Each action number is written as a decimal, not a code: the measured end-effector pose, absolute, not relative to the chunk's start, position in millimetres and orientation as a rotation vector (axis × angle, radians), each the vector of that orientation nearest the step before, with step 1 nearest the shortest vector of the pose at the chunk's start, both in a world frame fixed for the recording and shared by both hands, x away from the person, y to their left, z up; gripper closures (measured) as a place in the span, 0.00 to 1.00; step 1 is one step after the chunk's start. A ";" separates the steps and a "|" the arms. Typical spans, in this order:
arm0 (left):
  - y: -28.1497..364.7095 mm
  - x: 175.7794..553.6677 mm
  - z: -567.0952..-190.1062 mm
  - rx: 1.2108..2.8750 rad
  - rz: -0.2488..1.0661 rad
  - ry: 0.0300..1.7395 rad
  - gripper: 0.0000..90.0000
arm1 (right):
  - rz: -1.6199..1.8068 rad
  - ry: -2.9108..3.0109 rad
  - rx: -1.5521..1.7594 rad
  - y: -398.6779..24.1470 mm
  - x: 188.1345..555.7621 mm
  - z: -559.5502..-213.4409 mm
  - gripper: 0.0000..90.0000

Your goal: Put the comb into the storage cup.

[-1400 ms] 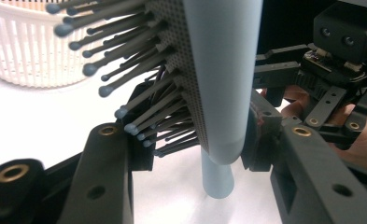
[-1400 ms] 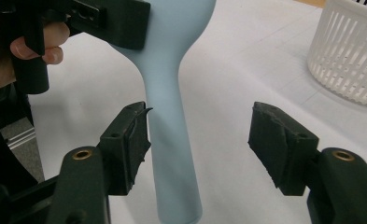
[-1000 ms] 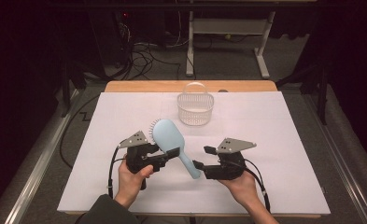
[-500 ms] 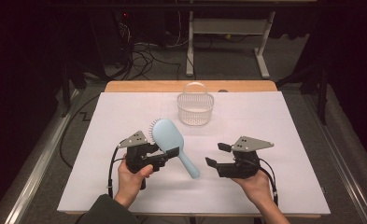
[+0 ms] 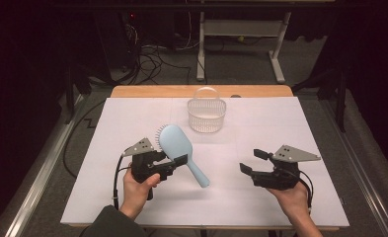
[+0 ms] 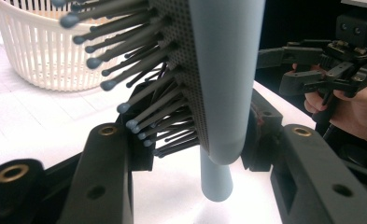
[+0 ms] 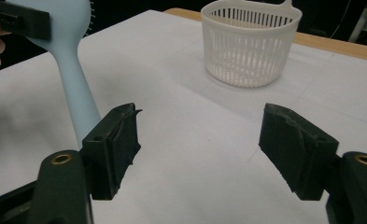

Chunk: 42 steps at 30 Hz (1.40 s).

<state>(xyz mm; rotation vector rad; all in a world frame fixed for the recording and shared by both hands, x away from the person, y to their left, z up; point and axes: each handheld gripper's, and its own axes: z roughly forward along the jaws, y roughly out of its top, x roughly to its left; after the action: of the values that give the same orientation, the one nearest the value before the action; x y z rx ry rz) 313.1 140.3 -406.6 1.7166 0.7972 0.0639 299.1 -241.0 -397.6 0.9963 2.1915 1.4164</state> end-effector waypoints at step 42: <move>158.7 324.9 -396.4 1.680 0.096 0.858 0.61 | 1.468 1.943 1.165 -343.3 263.2 -451.0 0.31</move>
<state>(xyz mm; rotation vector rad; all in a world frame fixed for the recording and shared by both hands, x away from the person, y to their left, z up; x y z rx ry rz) 324.9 158.7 -396.4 1.6801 0.8583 0.0963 263.2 -343.3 -451.0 1.1646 1.9432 1.4678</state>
